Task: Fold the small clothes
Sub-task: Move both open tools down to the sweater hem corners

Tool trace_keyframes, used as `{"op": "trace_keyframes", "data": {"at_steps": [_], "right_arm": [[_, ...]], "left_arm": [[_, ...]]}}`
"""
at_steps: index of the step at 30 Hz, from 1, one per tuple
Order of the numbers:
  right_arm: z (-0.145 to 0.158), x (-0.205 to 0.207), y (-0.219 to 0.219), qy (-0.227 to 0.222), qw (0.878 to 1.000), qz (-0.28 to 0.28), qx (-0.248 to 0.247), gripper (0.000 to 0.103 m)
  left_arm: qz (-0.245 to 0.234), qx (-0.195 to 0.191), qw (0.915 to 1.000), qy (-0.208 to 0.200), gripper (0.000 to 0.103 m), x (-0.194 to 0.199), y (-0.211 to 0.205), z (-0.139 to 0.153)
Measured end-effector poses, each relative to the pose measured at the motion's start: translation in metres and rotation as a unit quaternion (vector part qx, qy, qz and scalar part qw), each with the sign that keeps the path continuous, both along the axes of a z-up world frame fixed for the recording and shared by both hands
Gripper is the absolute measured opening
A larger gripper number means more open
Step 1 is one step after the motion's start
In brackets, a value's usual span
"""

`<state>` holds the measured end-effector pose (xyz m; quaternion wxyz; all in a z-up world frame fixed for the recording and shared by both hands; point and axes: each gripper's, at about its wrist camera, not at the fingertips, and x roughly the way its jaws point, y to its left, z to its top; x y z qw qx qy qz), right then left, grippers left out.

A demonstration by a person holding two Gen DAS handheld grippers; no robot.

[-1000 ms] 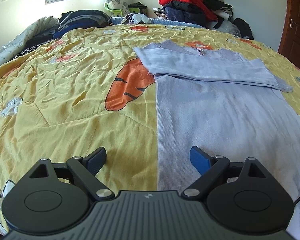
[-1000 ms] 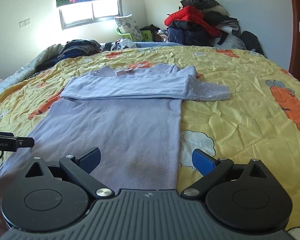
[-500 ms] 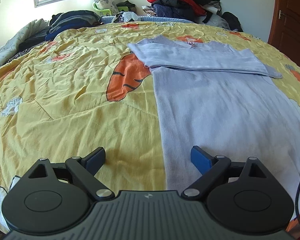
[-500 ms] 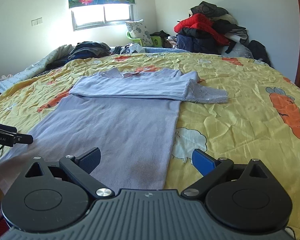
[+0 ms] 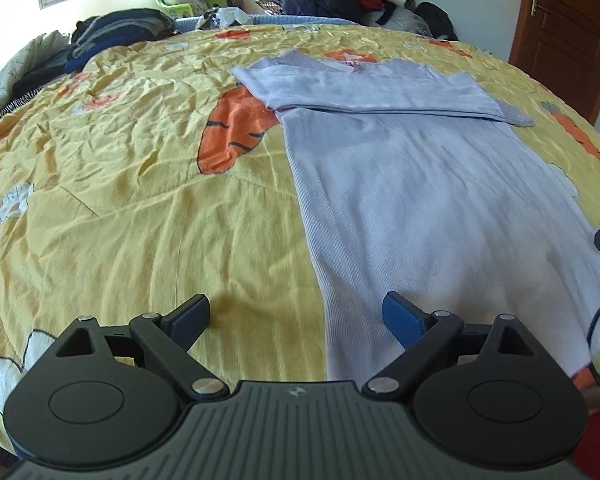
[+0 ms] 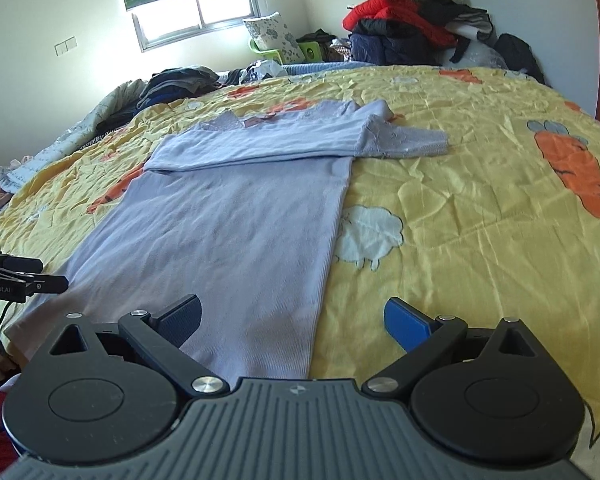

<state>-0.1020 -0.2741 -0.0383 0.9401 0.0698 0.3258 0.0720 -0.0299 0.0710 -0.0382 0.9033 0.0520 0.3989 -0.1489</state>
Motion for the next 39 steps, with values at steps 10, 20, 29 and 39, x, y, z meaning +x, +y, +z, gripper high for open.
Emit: {"op": "trace_keyframes", "data": {"at_steps": [10, 20, 29, 39], "right_arm": [[0.003, -0.02, -0.008, 0.031, 0.999, 0.032, 0.013, 0.096], [0.007, -0.044, 0.003, 0.048, 0.993, 0.103, -0.022, 0.087], [0.008, -0.045, -0.004, 0.066, 0.985, 0.141, 0.073, 0.086], [0.008, -0.041, -0.004, 0.073, 0.981, 0.136, 0.119, 0.085]], "left_arm": [[-0.128, -0.053, 0.9893, 0.048, 0.094, -0.025, 0.002, 0.003], [-0.156, -0.025, 0.9853, 0.064, 0.094, -0.035, -0.011, 0.005], [-0.137, -0.117, 0.9763, 0.12, 0.093, -0.024, -0.002, 0.008], [-0.133, -0.143, 0.9699, 0.146, 0.092, -0.023, 0.001, 0.008]]}}
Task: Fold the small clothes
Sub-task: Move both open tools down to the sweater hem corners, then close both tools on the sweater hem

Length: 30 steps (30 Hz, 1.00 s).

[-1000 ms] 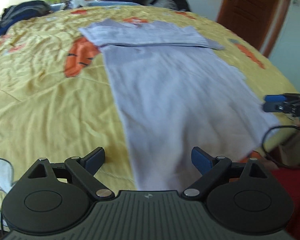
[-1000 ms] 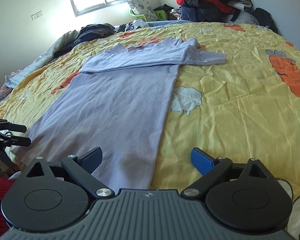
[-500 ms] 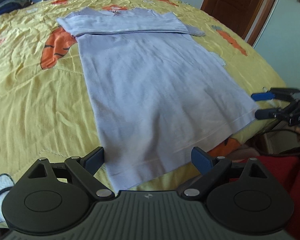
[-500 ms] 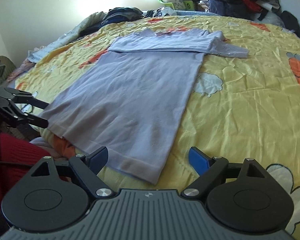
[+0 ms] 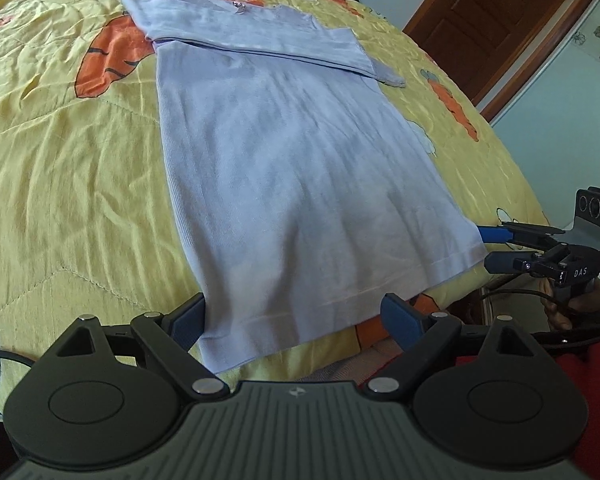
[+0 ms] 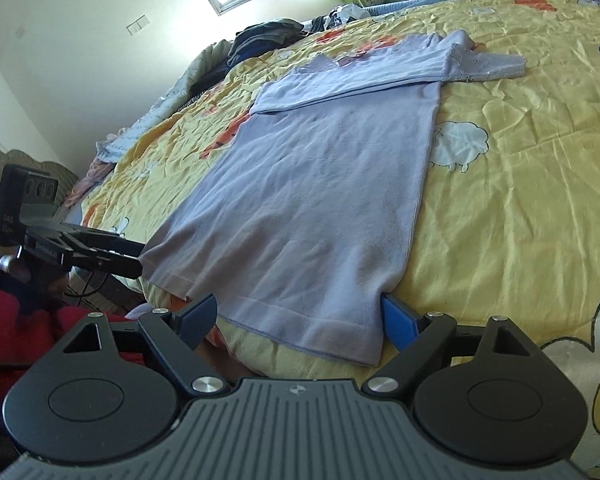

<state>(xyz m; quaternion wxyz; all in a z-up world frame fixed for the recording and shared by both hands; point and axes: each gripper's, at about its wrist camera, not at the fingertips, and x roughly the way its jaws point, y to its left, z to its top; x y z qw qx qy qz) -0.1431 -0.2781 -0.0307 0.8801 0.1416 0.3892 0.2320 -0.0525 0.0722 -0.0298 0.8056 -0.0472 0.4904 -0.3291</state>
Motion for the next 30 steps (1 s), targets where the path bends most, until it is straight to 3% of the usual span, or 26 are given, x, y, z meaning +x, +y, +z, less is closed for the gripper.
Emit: {"op": "trace_keyframes", "data": {"at_steps": [4, 8, 11, 12, 15, 18, 22, 30], "right_arm": [[0.0, 0.0, 0.009, -0.009, 1.0, 0.017, -0.021, 0.085], [0.0, -0.001, 0.012, -0.015, 0.999, 0.023, -0.032, 0.082], [0.001, -0.001, 0.011, -0.013, 0.999, 0.018, -0.04, 0.067], [0.002, -0.002, 0.011, -0.012, 0.999, 0.016, -0.044, 0.059], [-0.002, 0.0, 0.01, 0.0, 0.999, 0.001, -0.049, 0.015], [-0.002, -0.003, 0.011, -0.003, 0.999, -0.004, -0.051, 0.014], [0.0, -0.004, 0.012, -0.001, 0.999, -0.015, -0.045, 0.013], [0.015, 0.0, -0.002, -0.011, 0.999, -0.027, 0.039, 0.013]], "left_arm": [[0.013, 0.002, 0.9999, -0.001, 0.083, 0.001, 0.001, 0.001], [0.02, 0.019, 0.9995, -0.012, 0.066, 0.001, -0.002, 0.002], [0.024, 0.038, 0.9987, -0.023, 0.05, 0.0, -0.004, 0.003], [0.023, 0.043, 0.9985, -0.026, 0.038, -0.001, -0.004, 0.003], [0.03, 0.057, 0.9975, -0.028, 0.014, -0.001, -0.003, 0.002], [0.04, 0.054, 0.9974, -0.025, 0.007, -0.001, 0.0, 0.0], [0.042, 0.053, 0.9971, -0.036, 0.006, -0.004, -0.001, 0.003], [0.041, 0.029, 0.9961, -0.072, 0.006, -0.006, 0.0, 0.018]]}}
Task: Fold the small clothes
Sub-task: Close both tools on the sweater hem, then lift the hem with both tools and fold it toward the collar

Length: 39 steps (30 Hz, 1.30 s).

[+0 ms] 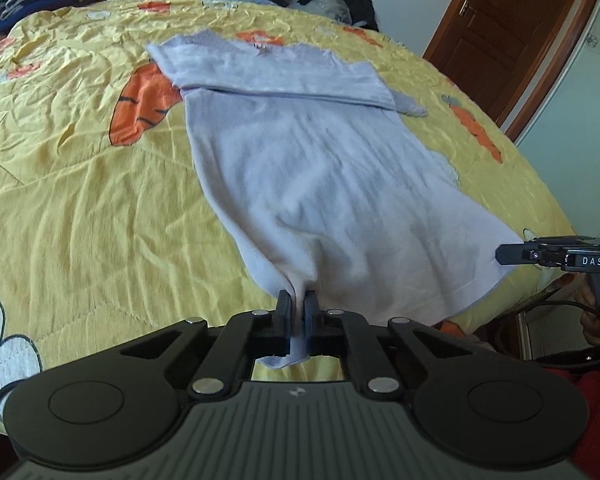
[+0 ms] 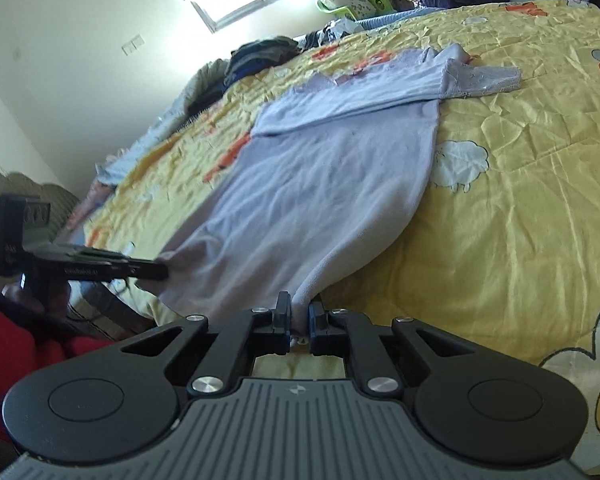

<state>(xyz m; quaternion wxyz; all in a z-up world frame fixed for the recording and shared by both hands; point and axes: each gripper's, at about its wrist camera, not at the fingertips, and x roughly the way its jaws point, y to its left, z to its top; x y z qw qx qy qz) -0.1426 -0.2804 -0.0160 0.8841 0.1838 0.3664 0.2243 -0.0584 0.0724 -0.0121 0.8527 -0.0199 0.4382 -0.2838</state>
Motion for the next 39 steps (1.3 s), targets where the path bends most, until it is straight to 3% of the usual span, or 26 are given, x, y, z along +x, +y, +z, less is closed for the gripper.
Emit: {"op": "trace_keyframes", "data": {"at_steps": [5, 20, 30, 39], "right_arm": [[0.007, 0.008, -0.002, -0.018, 0.999, -0.004, 0.031, 0.013], [0.047, 0.056, 0.004, -0.114, 0.993, -0.032, 0.012, 0.013], [0.055, 0.08, -0.009, -0.149, 0.985, -0.084, 0.005, 0.013], [0.054, 0.107, -0.007, -0.166, 0.98, -0.105, -0.013, 0.013]], "left_arm": [[0.007, -0.011, 0.9998, -0.018, 0.006, 0.004, 0.0, 0.008], [0.07, -0.033, 0.9916, -0.104, 0.006, 0.041, -0.009, 0.046], [0.124, -0.068, 0.9835, -0.113, 0.006, 0.067, -0.002, 0.055], [0.126, -0.04, 0.9825, -0.132, 0.006, 0.088, -0.021, 0.062]]}}
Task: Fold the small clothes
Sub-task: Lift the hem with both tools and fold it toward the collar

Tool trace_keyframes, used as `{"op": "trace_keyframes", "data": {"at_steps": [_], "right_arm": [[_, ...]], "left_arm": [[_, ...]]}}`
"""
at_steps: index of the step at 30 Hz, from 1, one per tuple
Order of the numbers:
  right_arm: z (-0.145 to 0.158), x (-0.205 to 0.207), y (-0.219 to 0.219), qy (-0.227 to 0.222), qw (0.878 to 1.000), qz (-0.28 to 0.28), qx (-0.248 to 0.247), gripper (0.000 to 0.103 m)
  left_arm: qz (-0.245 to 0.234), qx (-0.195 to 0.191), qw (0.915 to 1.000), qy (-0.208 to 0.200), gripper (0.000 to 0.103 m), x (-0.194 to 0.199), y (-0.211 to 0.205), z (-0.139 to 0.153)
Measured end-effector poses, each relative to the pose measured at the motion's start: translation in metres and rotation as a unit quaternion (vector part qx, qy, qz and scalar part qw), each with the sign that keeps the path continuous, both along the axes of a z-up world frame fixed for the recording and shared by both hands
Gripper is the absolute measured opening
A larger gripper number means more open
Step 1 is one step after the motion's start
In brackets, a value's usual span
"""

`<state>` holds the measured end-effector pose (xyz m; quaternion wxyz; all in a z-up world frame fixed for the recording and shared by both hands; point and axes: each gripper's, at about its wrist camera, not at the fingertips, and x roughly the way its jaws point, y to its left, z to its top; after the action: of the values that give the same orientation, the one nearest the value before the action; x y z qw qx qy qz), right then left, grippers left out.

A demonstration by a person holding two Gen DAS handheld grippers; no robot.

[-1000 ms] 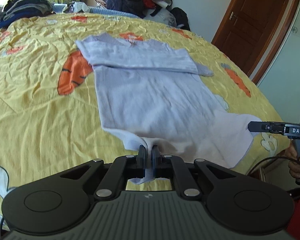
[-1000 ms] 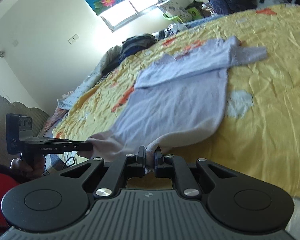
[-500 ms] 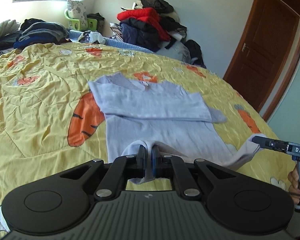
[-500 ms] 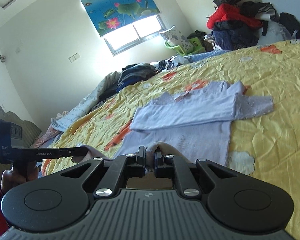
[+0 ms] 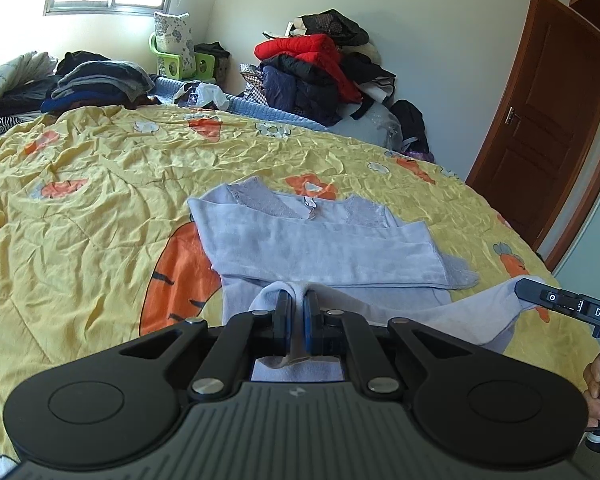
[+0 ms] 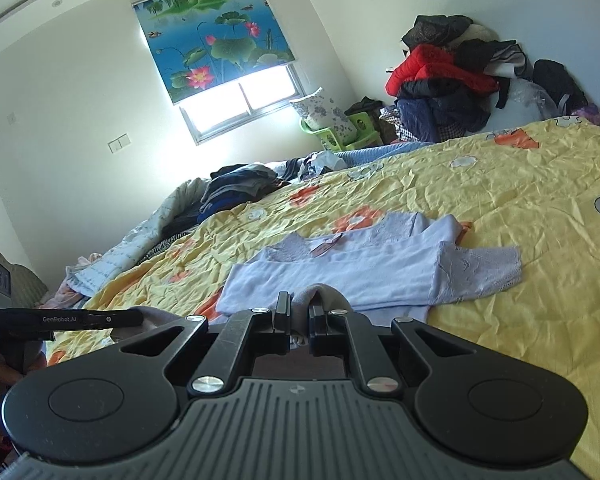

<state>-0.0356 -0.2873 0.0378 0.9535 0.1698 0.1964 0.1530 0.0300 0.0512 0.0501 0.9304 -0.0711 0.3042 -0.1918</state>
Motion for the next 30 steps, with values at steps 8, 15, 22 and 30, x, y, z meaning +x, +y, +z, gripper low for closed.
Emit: {"op": "trace_keyframes", "data": {"at_steps": [8, 15, 22, 30], "right_arm": [[-0.009, 0.014, -0.006, 0.002, 0.999, -0.025, 0.02, 0.013], [-0.018, 0.02, -0.011, 0.009, 0.999, -0.036, 0.035, 0.013], [-0.016, 0.021, -0.011, 0.006, 0.999, -0.039, 0.035, 0.013], [-0.016, 0.039, -0.016, 0.005, 0.998, -0.05, 0.035, 0.013]], "left_arm": [[0.01, 0.013, 0.9999, 0.004, 0.006, 0.013, -0.01, -0.003], [0.01, 0.016, 0.9998, 0.008, 0.006, 0.017, -0.013, -0.004], [0.016, 0.005, 0.9999, 0.001, 0.006, 0.022, -0.012, -0.004], [0.026, -0.005, 0.9995, -0.019, 0.006, 0.041, -0.027, -0.003]]}}
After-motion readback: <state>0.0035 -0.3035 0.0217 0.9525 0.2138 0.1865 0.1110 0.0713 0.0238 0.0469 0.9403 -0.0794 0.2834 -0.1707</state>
